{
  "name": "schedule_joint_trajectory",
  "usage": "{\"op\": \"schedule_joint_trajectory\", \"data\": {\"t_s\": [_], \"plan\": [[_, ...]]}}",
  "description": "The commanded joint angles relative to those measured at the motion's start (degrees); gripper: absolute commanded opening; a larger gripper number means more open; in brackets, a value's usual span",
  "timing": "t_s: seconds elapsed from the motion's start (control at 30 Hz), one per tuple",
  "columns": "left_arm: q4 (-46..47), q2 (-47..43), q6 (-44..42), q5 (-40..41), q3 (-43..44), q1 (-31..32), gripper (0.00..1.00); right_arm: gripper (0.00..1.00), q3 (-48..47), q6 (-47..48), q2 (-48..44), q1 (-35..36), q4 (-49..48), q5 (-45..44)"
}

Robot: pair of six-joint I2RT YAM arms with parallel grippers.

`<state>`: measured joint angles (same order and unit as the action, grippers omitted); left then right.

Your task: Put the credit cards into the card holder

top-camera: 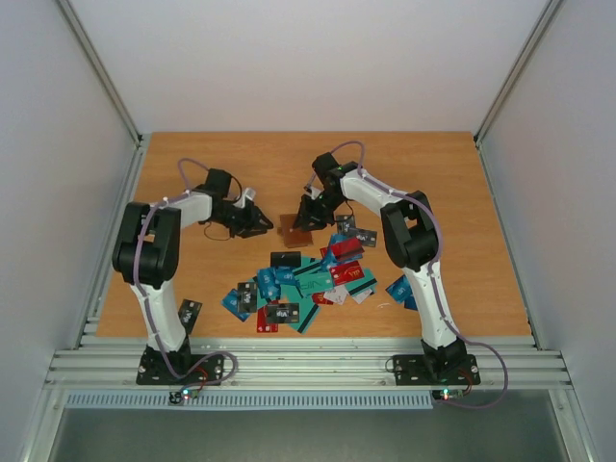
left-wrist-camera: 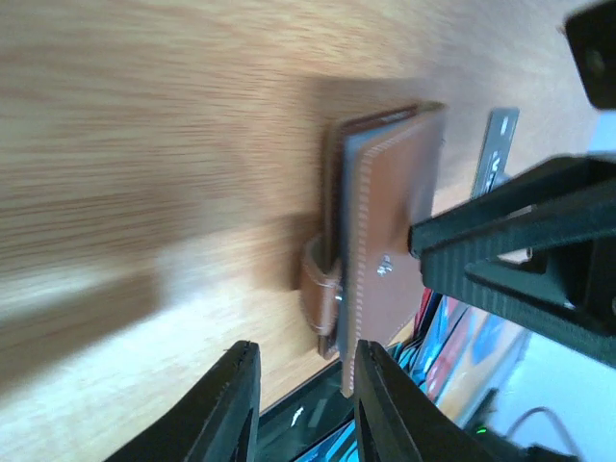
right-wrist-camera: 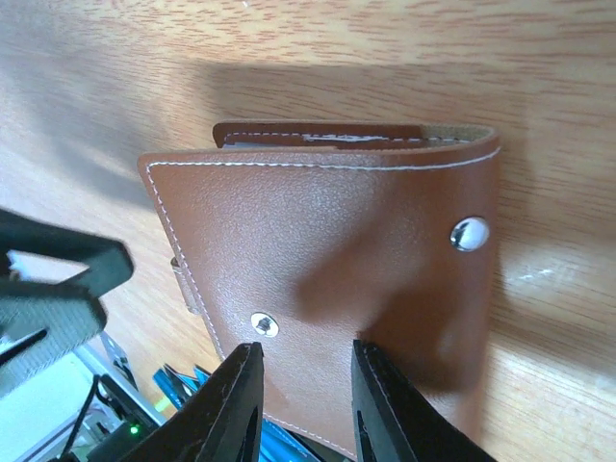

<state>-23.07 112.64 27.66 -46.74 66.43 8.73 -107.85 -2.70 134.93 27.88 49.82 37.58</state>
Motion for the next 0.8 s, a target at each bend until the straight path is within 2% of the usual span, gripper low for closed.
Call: {"op": "schedule_joint_trajectory", "data": {"t_s": [0.0,0.1,0.23,0.43,0.53,0.77], "plan": [[-7.8,-3.8,-13.0,8.1,4.0,4.0,0.29,0.27,-0.1,1.7,2.9,0.3,5.0,-4.8],[-6.9,-3.1,-14.9,6.0,6.2,6.5,0.26,0.27,-0.1,1.8,3.2,0.3,5.3,-4.7],[-5.0,0.8,-13.2,4.1,8.2,7.4,0.2,0.27,-0.2,1.8,3.8,0.3,5.6,-4.2],[-2.8,5.4,-11.3,1.7,9.4,7.4,0.18,0.27,-0.1,1.8,4.0,0.3,5.6,-3.9],[-5.0,6.7,-12.0,5.0,9.9,7.4,0.18,0.27,-0.1,1.7,4.1,0.3,5.8,-4.1],[-9.4,4.0,-13.5,19.6,6.4,6.8,0.16,0.26,-1.0,4.0,4.8,0.4,7.5,-6.2]]}}
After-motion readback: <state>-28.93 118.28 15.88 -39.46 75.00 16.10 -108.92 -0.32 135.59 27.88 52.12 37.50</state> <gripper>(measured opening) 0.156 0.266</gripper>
